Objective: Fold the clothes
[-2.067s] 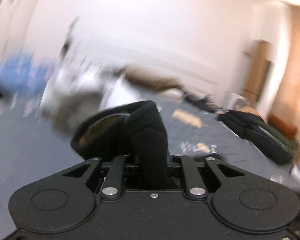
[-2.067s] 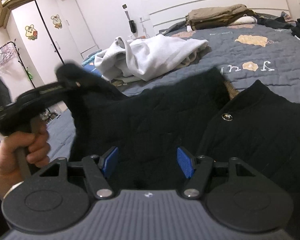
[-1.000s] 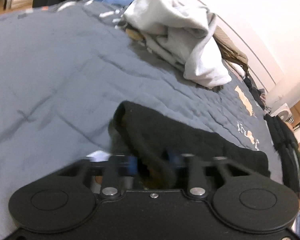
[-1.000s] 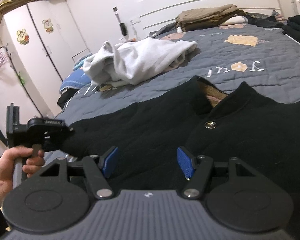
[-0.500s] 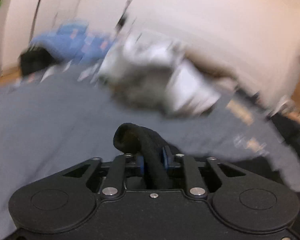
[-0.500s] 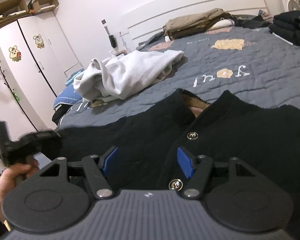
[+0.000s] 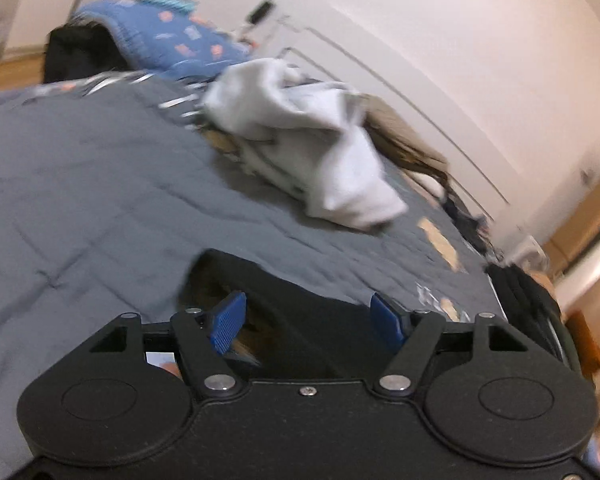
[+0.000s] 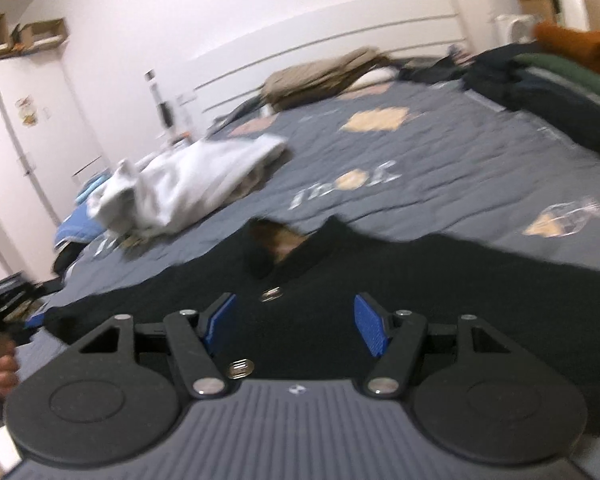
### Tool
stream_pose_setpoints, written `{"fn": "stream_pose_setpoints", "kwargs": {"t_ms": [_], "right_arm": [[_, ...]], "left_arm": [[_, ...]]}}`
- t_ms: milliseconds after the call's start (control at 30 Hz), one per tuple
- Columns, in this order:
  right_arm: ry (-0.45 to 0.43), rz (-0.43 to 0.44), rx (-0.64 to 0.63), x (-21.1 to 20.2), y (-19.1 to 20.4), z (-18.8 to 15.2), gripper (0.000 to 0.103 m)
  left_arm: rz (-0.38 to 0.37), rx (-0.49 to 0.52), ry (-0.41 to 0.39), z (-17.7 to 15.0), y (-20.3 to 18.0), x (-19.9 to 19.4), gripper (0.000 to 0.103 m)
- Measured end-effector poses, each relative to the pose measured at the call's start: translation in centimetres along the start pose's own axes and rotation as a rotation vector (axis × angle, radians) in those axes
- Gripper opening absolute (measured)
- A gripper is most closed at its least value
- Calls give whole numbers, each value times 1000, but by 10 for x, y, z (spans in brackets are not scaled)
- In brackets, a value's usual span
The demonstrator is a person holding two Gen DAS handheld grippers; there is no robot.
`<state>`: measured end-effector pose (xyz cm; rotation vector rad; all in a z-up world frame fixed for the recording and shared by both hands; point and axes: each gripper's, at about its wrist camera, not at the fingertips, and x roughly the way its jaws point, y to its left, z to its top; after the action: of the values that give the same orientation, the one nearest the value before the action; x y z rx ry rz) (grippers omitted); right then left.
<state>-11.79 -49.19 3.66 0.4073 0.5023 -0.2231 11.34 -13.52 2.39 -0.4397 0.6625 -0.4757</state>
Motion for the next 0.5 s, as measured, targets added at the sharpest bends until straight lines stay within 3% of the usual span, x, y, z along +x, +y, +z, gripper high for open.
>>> {"fn": "stream_pose_setpoints", "kwargs": {"t_ms": [133,333,500], "right_arm": [[-46,-114,-7,-21,-26,-4,65],[-79,-192,70,-49,-68,-12,65],[-125,-252,150,-70,-102,-14,65]], "left_arm": [[-57,112,4,-17,-37,-15,72],[-120,223,45,-48,-73,-25,72],[-151,259,79,-72,-91,-34,73]]}}
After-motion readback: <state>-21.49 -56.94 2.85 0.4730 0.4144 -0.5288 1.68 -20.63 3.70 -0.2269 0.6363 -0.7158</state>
